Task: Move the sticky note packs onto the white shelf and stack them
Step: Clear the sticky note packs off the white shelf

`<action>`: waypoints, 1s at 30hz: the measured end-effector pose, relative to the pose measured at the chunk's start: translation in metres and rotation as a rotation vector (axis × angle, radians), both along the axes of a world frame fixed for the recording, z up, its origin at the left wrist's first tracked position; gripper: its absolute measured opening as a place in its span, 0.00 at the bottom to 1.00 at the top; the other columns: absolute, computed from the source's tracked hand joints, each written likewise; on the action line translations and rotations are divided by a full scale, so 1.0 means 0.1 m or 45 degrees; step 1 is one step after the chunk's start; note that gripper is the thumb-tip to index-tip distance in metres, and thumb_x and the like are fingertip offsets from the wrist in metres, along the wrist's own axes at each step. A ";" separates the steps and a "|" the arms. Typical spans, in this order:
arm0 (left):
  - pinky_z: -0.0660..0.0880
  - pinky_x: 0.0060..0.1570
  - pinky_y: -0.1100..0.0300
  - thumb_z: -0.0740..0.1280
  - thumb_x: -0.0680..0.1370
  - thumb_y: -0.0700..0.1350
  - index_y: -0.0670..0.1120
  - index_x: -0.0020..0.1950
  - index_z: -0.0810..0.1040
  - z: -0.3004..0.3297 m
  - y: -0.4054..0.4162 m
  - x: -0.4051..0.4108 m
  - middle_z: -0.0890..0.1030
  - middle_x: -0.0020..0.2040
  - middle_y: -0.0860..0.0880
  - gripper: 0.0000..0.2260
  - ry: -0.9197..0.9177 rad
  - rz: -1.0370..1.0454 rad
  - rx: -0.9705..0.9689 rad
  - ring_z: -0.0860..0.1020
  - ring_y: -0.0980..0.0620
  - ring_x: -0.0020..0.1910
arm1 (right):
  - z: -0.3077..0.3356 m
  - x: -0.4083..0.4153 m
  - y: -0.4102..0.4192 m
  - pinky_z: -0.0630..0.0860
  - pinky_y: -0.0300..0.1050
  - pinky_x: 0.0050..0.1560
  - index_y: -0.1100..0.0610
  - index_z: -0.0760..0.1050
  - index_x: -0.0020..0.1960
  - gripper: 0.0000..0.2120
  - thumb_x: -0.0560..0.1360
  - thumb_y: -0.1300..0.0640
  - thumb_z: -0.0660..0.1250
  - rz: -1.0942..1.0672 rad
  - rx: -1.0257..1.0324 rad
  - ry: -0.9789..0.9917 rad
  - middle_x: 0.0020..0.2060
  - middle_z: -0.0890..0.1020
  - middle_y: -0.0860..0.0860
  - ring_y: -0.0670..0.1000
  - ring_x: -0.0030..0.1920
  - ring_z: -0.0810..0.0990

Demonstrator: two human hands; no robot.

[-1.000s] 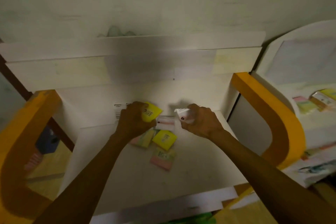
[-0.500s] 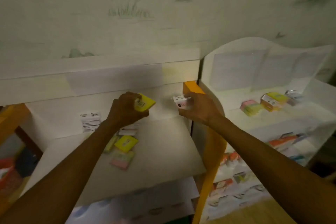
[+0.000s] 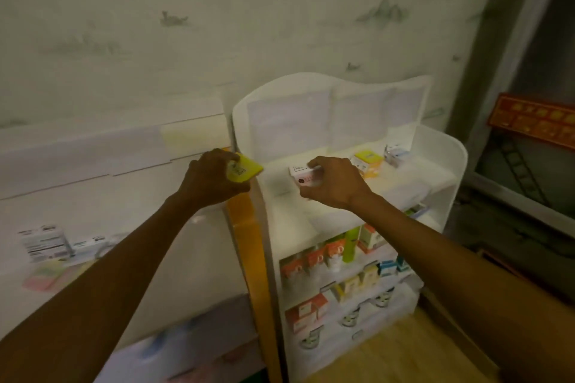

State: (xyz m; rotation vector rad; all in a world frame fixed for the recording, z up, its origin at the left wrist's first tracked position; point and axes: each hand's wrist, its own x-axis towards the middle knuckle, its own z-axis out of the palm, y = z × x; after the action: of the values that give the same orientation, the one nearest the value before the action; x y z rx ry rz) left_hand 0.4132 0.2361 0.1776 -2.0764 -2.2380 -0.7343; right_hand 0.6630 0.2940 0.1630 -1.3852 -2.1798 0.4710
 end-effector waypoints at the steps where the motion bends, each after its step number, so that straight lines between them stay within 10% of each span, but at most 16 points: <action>1: 0.72 0.60 0.50 0.68 0.58 0.64 0.47 0.66 0.74 0.01 0.09 0.15 0.76 0.64 0.45 0.39 0.010 -0.032 -0.004 0.74 0.44 0.62 | -0.01 0.13 0.05 0.76 0.45 0.56 0.54 0.76 0.65 0.31 0.64 0.47 0.76 -0.023 0.001 -0.001 0.59 0.81 0.52 0.52 0.57 0.79; 18: 0.67 0.63 0.53 0.56 0.49 0.69 0.49 0.65 0.74 -0.47 2.30 2.05 0.75 0.64 0.48 0.48 -0.113 -0.249 -0.069 0.72 0.47 0.66 | -0.24 2.13 1.78 0.71 0.39 0.51 0.51 0.75 0.64 0.30 0.64 0.44 0.75 -0.305 -0.035 -0.179 0.57 0.82 0.49 0.51 0.56 0.79; 30: 0.68 0.62 0.57 0.76 0.62 0.54 0.49 0.66 0.73 -0.70 3.38 2.57 0.73 0.66 0.49 0.34 -0.168 -0.222 -0.162 0.72 0.48 0.65 | -0.36 2.90 3.10 0.75 0.45 0.56 0.51 0.75 0.64 0.31 0.64 0.43 0.75 -0.255 -0.052 -0.200 0.57 0.82 0.51 0.52 0.55 0.80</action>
State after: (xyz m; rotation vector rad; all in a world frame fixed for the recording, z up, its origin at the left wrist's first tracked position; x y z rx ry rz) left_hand 0.6706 0.5740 0.1081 -2.3743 -2.2452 -0.7782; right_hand 0.9534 0.6036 0.1274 -1.6938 -2.1322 0.3441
